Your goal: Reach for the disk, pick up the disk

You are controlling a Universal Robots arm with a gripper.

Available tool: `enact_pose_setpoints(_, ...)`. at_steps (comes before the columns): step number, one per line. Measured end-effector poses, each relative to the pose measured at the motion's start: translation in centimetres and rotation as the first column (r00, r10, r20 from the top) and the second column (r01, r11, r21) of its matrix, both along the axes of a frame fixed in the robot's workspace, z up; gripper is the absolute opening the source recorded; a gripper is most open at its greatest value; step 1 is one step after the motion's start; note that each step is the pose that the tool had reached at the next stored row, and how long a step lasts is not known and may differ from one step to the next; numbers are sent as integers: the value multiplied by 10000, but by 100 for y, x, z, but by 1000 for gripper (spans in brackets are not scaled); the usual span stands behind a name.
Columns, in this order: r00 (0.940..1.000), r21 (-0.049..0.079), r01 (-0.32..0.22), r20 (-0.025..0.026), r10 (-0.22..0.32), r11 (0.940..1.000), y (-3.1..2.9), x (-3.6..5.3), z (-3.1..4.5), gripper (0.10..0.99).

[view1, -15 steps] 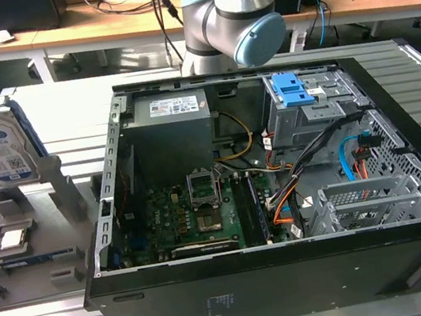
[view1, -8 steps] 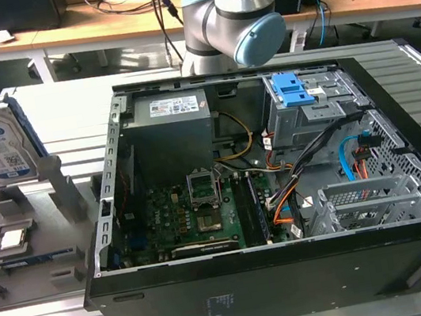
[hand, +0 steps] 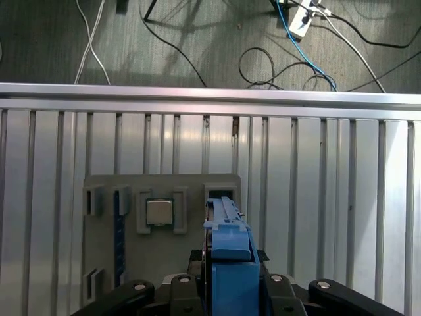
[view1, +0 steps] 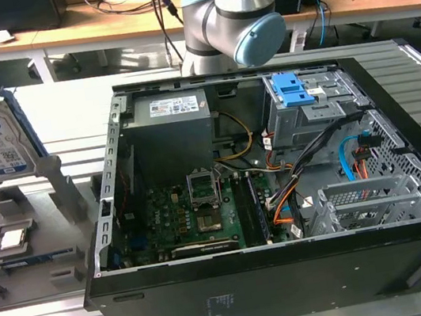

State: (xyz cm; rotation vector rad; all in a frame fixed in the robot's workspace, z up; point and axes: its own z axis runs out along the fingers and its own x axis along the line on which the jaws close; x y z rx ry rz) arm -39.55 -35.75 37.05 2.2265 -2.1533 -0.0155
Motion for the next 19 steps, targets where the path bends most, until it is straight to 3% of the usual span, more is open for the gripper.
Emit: enact_pose_setpoints(19,10000,-60,0,0,0,10000,7,4,252,365)
